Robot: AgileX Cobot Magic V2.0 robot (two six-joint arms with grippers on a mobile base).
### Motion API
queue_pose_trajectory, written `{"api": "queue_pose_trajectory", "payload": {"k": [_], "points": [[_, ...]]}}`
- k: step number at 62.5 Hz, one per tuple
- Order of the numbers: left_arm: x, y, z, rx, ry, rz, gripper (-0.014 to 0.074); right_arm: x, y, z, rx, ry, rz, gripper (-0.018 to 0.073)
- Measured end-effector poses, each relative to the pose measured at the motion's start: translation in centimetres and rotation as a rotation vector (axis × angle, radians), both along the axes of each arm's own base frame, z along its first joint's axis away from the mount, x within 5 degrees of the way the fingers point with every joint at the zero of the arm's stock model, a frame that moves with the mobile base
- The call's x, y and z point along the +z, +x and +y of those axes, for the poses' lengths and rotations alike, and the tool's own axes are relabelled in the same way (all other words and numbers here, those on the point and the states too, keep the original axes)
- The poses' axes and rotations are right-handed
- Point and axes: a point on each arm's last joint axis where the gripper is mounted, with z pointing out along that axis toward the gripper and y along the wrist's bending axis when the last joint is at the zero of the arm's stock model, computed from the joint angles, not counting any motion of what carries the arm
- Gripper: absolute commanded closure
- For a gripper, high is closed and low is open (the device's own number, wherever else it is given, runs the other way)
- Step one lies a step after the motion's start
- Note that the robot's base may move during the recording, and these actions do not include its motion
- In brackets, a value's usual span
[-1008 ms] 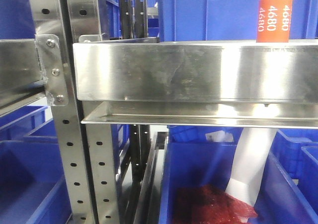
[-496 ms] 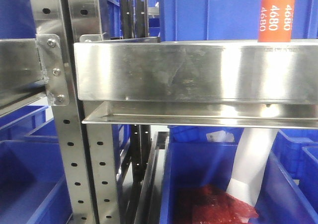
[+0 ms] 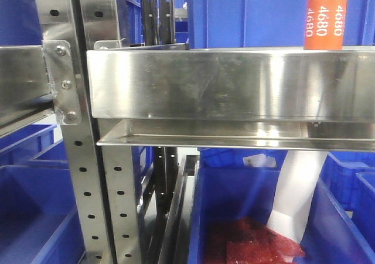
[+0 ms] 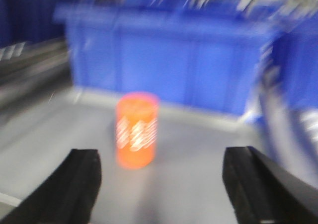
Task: Grab orange capacitor from left shelf to right conveyor
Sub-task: 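Close the right gripper on the orange cylinder and lift it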
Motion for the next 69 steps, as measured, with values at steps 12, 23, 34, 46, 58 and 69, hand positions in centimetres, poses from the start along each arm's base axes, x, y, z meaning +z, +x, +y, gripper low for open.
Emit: {"api": "queue_pose_trajectory", "payload": {"k": [12, 23, 34, 46, 58, 69], "points": [[0.0, 0.0, 0.0, 0.000, 0.000, 0.000, 0.0701, -1.5, 4.5, 1.9, 0.046, -0.006, 0.110, -0.0065], [0.0, 0.0, 0.0, 0.000, 0.000, 0.000, 0.0701, -2.6, 8.1, 2.8, 0.036, 0.018, 0.167, -0.0065], [0.0, 0.0, 0.0, 0.000, 0.000, 0.000, 0.0701, -3.6, 10.9, 3.2, 0.021, 0.039, 0.173, -0.0065], [0.0, 0.0, 0.0, 0.000, 0.000, 0.000, 0.0701, -5.1, 12.8, 2.4, -0.026, 0.052, 0.170, -0.0065], [0.0, 0.0, 0.0, 0.000, 0.000, 0.000, 0.0701, -6.4, 14.5, 2.7, -0.026, 0.071, 0.140, -0.0065], [0.0, 0.0, 0.0, 0.000, 0.000, 0.000, 0.0701, -7.6, 15.3, 2.8, -0.027, 0.072, 0.153, -0.0045]]}}
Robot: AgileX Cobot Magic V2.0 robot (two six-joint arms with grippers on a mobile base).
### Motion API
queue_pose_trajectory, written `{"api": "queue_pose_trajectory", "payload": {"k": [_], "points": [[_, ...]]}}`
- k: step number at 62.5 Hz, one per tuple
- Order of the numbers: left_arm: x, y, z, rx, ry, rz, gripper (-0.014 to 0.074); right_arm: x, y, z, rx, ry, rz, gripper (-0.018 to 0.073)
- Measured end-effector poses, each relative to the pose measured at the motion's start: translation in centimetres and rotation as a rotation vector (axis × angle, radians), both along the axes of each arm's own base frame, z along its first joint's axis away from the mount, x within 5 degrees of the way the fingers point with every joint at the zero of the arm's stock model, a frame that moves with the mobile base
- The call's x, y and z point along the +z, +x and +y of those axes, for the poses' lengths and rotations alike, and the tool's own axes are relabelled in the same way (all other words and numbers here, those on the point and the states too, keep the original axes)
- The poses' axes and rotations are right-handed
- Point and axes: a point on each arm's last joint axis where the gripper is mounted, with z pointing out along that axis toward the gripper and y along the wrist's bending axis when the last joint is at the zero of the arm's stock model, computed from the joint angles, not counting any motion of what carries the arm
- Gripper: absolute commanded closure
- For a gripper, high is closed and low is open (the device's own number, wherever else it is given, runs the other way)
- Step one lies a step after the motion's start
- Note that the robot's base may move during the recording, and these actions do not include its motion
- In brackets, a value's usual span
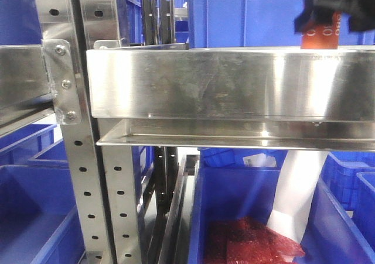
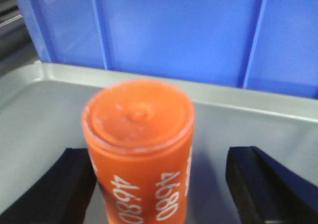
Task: Grab orange capacitor from left shelf to right conveyor
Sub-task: 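Close the right gripper on the orange cylinder and lift it, then withdraw the right gripper holding the cylinder away from the shelf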
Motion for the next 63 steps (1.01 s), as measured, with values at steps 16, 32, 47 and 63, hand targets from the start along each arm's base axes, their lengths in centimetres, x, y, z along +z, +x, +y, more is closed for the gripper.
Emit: {"api": "queue_pose_trajectory", "payload": {"k": [16, 32, 47, 63], "points": [[0.0, 0.0, 0.0, 0.000, 0.000, 0.000, 0.0701, -0.2, 0.3, 0.1, 0.001, 0.003, -0.015, 0.0279], [0.0, 0.0, 0.0, 0.000, 0.000, 0.000, 0.0701, 1.3, -0.3, -0.1, 0.011, -0.007, -0.074, 0.0377], [0.0, 0.0, 0.0, 0.000, 0.000, 0.000, 0.0701, 5.3, -3.7, -2.9, -0.055, -0.065, -0.103, 0.0377], [0.0, 0.0, 0.0, 0.000, 0.000, 0.000, 0.0701, 7.8, -10.0, -5.4, -0.164, -0.104, 0.028, 0.0377]]}}
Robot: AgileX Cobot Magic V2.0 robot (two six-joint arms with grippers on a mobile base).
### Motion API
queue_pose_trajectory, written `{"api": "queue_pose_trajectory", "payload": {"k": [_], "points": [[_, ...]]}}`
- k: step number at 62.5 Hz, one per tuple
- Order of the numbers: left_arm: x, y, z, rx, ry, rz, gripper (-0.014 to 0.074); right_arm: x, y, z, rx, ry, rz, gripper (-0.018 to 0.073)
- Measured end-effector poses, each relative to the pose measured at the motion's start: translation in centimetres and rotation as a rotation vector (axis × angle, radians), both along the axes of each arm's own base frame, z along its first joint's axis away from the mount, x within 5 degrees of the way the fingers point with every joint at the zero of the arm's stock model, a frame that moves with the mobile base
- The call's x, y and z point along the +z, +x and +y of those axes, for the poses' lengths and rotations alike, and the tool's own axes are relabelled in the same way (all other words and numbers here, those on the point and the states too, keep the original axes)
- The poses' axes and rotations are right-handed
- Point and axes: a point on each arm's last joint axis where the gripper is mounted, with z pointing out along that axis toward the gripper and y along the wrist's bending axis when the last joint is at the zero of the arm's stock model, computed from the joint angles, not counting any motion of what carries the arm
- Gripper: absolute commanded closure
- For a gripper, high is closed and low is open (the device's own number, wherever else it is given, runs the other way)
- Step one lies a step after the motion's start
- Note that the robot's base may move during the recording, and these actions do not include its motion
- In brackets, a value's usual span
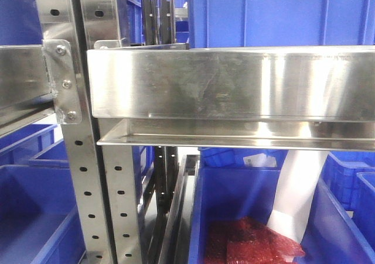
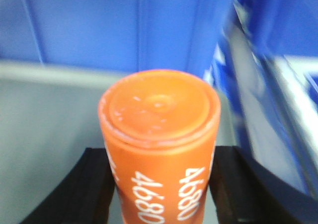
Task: Grab orange capacitor from left shelf to right conveyor
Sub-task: 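Withdraw the right gripper holding the cylinder away from the shelf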
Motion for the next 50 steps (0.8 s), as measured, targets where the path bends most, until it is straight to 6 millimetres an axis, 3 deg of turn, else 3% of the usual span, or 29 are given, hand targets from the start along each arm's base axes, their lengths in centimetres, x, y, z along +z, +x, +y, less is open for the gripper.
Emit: {"api": "queue_pose_trajectory", "payload": {"k": [17, 31, 50], "points": [[0.0, 0.0, 0.0, 0.000, 0.000, 0.000, 0.0701, 0.8, -7.4, -0.2, -0.008, 0.019, -0.077, 0.0377], [0.0, 0.0, 0.0, 0.000, 0.000, 0.000, 0.0701, -0.6, -12.7, -0.1, 0.025, 0.032, -0.196, 0.0377], [0.0, 0.0, 0.0, 0.000, 0.000, 0.000, 0.0701, -2.6, -16.3, -0.3, 0.045, 0.042, -0.298, 0.0377]]}}
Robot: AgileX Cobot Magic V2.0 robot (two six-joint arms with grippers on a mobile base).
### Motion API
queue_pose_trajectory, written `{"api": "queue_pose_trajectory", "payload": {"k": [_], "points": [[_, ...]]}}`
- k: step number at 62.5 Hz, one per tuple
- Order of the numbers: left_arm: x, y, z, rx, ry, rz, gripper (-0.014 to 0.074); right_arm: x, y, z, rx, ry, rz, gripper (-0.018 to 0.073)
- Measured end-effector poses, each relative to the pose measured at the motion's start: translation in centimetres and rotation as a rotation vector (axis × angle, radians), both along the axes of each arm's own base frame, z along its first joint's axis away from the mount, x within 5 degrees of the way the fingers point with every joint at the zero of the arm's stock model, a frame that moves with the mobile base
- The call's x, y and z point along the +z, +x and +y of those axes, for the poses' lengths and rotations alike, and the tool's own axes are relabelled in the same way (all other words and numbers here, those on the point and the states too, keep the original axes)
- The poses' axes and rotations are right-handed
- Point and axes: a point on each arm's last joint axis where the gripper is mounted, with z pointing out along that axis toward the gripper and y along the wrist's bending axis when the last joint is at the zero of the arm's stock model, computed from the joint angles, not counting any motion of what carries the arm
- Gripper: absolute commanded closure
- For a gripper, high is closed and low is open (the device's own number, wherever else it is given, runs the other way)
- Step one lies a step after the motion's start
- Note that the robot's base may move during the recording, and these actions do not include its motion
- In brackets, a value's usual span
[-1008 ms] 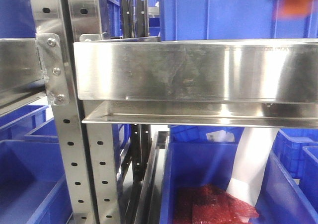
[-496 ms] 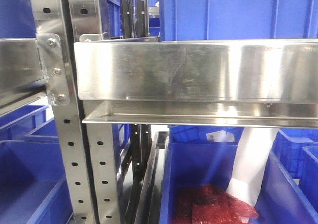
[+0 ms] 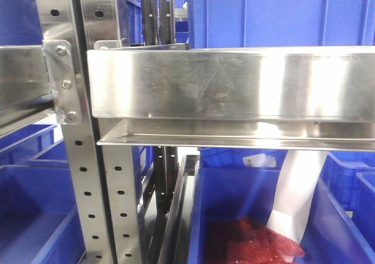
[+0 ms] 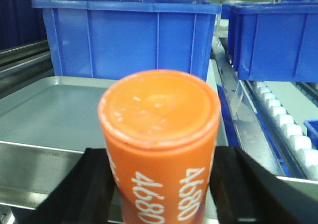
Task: Grab orange capacitor from left shelf to right conveyor
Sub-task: 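Withdraw the right gripper holding the cylinder away from the shelf, then drive the base away from the shelf toward the conveyor table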
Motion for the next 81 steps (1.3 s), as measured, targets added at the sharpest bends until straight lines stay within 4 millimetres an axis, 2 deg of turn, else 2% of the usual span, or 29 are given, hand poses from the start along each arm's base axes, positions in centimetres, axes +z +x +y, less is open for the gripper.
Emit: {"api": "queue_pose_trajectory", "payload": {"k": [81], "points": [[0.00, 0.00, 0.00, 0.000, 0.000, 0.000, 0.0701, -0.11, -0.21, -0.02, 0.000, 0.003, -0.009, 0.0377]]}}
